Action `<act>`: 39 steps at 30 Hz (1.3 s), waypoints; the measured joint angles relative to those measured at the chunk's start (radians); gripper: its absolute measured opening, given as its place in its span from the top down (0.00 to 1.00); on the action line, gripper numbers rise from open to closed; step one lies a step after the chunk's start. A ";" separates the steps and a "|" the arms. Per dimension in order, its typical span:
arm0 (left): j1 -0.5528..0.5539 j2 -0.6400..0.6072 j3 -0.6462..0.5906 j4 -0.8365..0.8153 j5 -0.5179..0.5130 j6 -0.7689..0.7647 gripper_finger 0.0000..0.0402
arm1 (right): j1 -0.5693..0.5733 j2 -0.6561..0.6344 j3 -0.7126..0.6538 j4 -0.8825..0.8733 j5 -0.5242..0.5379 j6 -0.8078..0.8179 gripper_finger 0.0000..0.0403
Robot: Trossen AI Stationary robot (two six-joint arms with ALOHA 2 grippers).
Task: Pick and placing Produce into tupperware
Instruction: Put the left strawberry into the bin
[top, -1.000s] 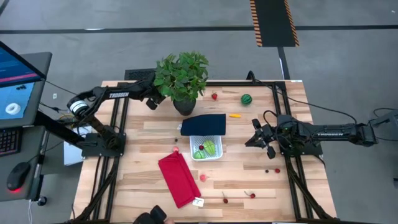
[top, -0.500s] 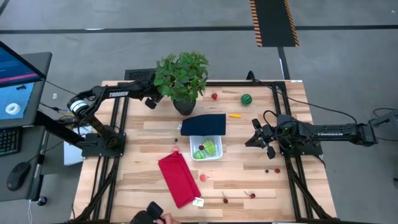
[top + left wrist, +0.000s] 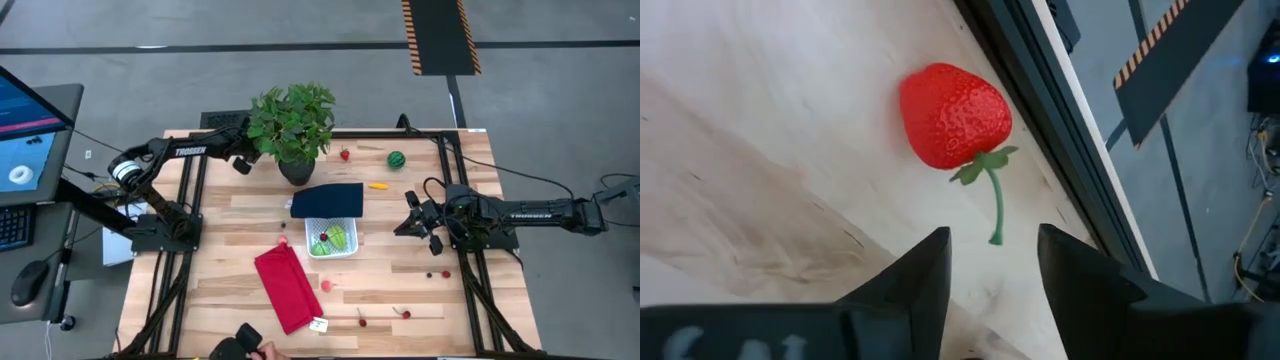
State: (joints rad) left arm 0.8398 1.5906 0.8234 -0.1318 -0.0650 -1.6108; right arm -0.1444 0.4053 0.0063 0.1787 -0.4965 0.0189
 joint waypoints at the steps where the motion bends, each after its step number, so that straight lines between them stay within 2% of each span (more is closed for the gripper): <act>1: 0.000 0.000 0.000 0.000 0.000 0.000 0.67 | 0.000 0.000 0.000 0.000 0.000 0.000 0.86; 18: 0.005 0.094 -0.001 0.104 0.077 -0.008 0.70 | 0.000 0.000 0.000 0.000 0.000 0.000 0.86; 23: 0.010 0.094 -0.001 0.084 0.058 -0.011 0.70 | 0.000 0.000 0.000 0.000 0.000 0.000 0.86; 27: 0.026 0.094 -0.001 0.064 0.101 0.001 0.70 | 0.000 0.000 0.000 0.000 0.000 0.000 0.86; 39: 0.061 0.094 -0.001 0.040 0.128 0.107 0.72 | 0.000 0.000 0.000 0.000 0.000 0.000 0.86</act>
State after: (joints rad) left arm 0.9012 1.6848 0.8227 -0.0913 0.0626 -1.5034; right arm -0.1440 0.4049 0.0059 0.1787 -0.4965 0.0187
